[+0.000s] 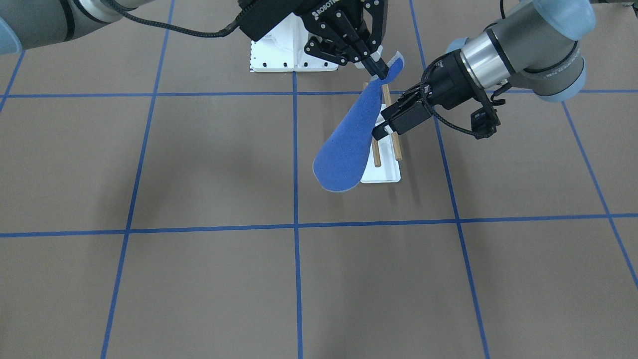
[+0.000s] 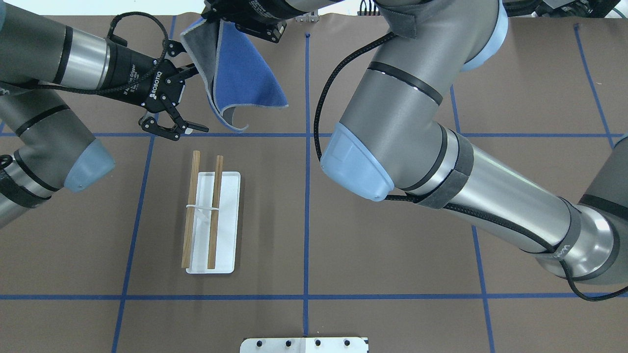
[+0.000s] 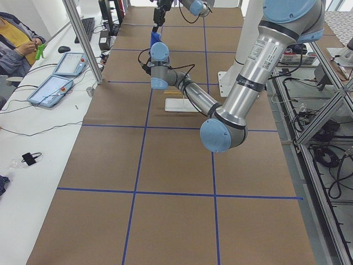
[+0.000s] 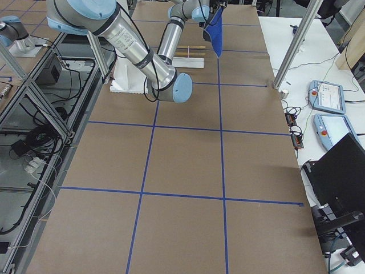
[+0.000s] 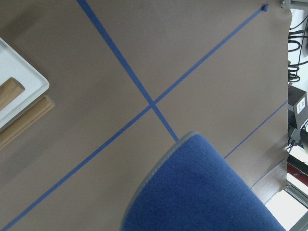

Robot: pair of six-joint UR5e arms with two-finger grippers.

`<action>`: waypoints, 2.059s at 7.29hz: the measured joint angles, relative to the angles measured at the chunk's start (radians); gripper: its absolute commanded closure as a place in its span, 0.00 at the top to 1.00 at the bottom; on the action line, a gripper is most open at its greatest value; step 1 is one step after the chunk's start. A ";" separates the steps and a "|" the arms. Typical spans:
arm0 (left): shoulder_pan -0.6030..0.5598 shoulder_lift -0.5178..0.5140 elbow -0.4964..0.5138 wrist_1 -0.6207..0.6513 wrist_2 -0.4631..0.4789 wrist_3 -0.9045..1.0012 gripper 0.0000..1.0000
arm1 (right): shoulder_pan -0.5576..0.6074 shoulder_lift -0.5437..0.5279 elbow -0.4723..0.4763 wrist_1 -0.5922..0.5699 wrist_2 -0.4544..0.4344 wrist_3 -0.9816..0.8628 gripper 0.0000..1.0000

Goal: Hang towel on rack

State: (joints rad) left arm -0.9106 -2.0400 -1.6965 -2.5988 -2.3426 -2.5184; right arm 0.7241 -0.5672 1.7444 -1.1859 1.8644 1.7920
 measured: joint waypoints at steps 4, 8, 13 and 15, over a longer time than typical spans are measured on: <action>-0.041 0.004 -0.002 -0.053 0.077 -0.193 0.98 | -0.045 -0.063 0.065 -0.007 -0.147 0.316 0.00; -0.039 0.009 0.000 -0.137 0.132 -0.341 0.98 | -0.087 -0.070 0.079 -0.006 -0.257 0.407 0.00; -0.035 0.009 0.000 -0.183 0.132 -0.512 0.98 | -0.118 -0.070 0.078 0.001 -0.374 0.440 0.00; -0.033 0.009 0.002 -0.196 0.132 -0.533 0.98 | -0.149 -0.073 0.065 0.041 -0.443 0.445 0.00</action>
State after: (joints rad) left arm -0.9438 -2.0310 -1.6945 -2.7948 -2.2105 -3.0518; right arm 0.5756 -0.6403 1.8098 -1.1449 1.4218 2.2372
